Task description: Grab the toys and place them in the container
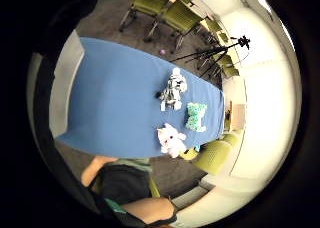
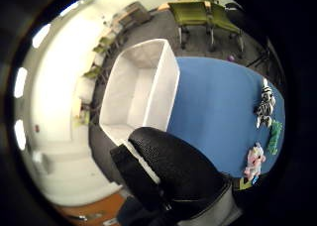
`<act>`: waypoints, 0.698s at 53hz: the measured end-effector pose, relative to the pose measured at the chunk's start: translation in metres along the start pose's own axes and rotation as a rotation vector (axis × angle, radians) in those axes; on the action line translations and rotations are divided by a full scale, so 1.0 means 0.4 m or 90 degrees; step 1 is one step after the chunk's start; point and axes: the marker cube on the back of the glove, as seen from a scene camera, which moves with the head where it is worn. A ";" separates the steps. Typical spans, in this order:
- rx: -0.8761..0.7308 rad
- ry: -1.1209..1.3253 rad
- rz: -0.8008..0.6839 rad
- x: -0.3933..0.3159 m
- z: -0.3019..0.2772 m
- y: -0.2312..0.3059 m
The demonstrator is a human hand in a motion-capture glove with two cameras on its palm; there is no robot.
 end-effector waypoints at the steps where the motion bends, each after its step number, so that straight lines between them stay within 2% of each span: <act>1: 0.000 -0.002 -0.001 0.001 0.000 0.000; 23: 0.008 -0.002 -0.015 0.032 -0.025 0.013; 30: -0.029 0.006 -0.031 0.068 -0.045 0.056; 37: -0.006 0.020 -0.028 0.155 -0.079 0.118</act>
